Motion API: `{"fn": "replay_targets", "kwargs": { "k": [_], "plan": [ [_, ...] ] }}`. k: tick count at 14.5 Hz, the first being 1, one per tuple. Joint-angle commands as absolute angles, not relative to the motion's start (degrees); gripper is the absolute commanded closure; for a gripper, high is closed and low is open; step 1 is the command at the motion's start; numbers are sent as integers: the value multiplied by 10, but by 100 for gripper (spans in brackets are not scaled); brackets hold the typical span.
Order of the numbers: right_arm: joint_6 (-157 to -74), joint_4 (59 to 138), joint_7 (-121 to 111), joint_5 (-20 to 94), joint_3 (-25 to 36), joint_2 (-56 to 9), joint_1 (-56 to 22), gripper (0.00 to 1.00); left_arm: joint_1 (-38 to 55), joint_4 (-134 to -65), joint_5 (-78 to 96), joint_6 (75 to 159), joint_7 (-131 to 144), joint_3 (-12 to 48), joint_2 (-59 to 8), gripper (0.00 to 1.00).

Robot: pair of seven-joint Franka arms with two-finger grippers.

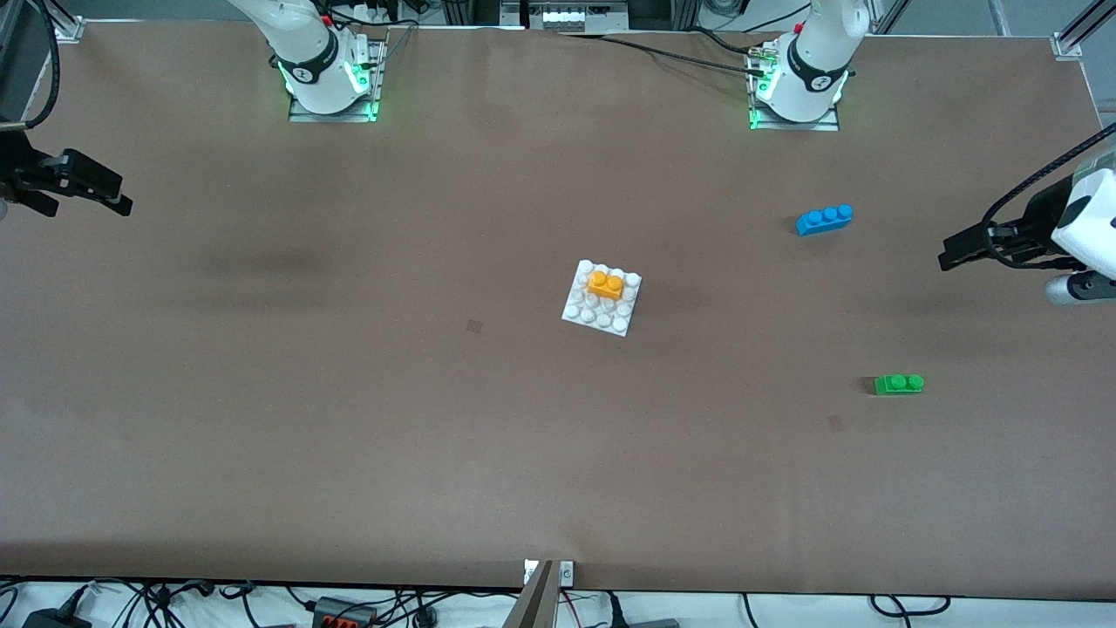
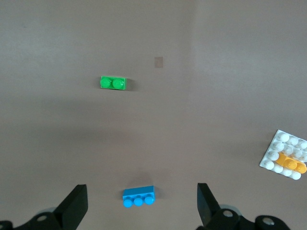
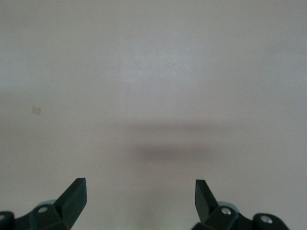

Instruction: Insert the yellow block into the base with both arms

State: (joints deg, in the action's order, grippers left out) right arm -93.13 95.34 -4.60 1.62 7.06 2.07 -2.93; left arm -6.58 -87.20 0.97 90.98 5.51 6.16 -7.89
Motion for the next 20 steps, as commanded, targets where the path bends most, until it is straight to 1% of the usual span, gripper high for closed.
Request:
{"fn": "replay_targets", "kwargs": {
  "k": [1, 20],
  "plan": [
    [-927, 953, -42, 19, 73, 25, -33, 0, -63, -875, 12, 914, 37, 67, -75, 0],
    [-928, 950, -43, 19, 73, 25, -35, 0, -65, -874, 14, 909, 23, 74, -79, 0]
  ]
}}
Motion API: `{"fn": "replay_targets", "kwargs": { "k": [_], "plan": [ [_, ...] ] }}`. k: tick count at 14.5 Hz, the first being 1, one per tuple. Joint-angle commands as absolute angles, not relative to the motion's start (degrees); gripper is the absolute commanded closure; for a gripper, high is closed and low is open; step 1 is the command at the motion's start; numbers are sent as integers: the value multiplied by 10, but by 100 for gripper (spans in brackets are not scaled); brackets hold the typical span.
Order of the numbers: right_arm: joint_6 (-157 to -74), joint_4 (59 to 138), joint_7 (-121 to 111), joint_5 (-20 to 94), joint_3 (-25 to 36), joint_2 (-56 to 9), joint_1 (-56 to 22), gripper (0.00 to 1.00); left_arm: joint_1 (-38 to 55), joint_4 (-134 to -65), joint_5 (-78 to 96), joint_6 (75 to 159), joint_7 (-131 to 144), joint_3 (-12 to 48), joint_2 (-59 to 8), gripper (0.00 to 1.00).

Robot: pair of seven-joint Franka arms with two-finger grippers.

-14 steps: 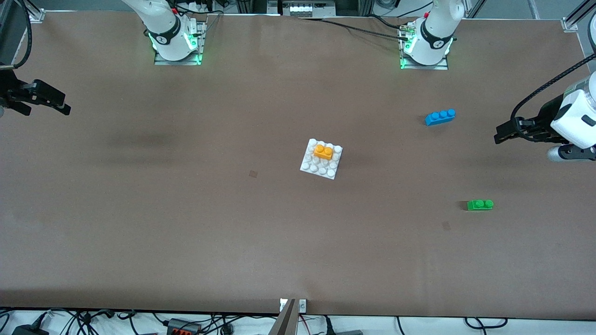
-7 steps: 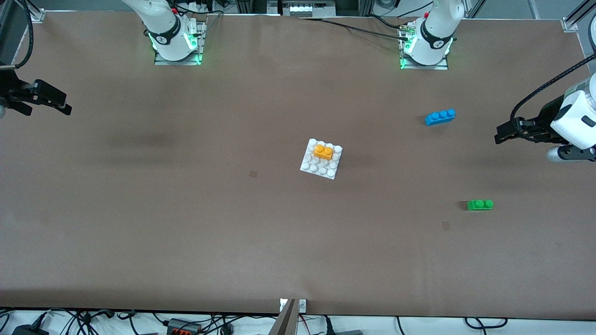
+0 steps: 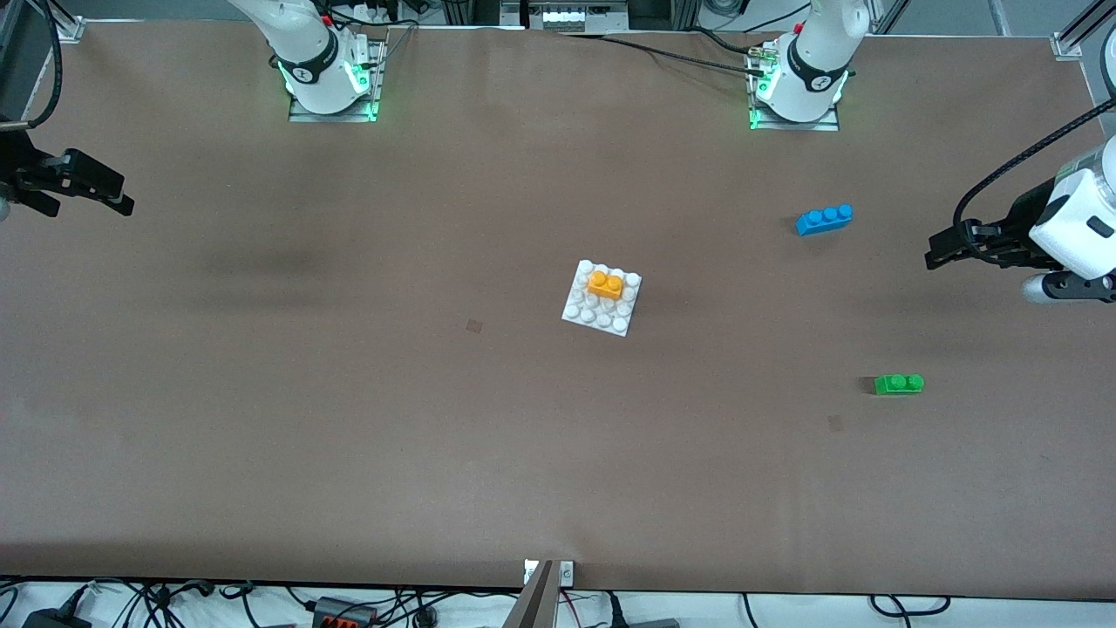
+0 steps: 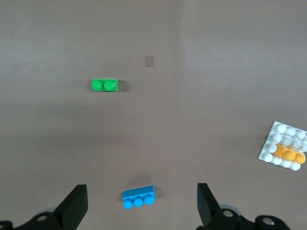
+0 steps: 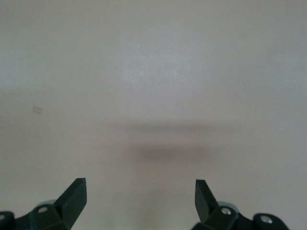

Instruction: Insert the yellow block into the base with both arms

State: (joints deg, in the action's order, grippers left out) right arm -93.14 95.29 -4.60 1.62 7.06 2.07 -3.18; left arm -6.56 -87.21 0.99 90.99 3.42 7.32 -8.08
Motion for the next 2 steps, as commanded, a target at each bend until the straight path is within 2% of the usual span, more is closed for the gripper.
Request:
{"fn": "replay_targets", "kwargs": {
  "k": [1, 2],
  "plan": [
    [-927, 950, -43, 19, 73, 25, -37, 0, -65, -874, 14, 909, 23, 74, -79, 0],
    [-927, 950, -43, 19, 73, 25, -37, 0, -65, -874, 14, 909, 23, 74, -79, 0]
  ]
}}
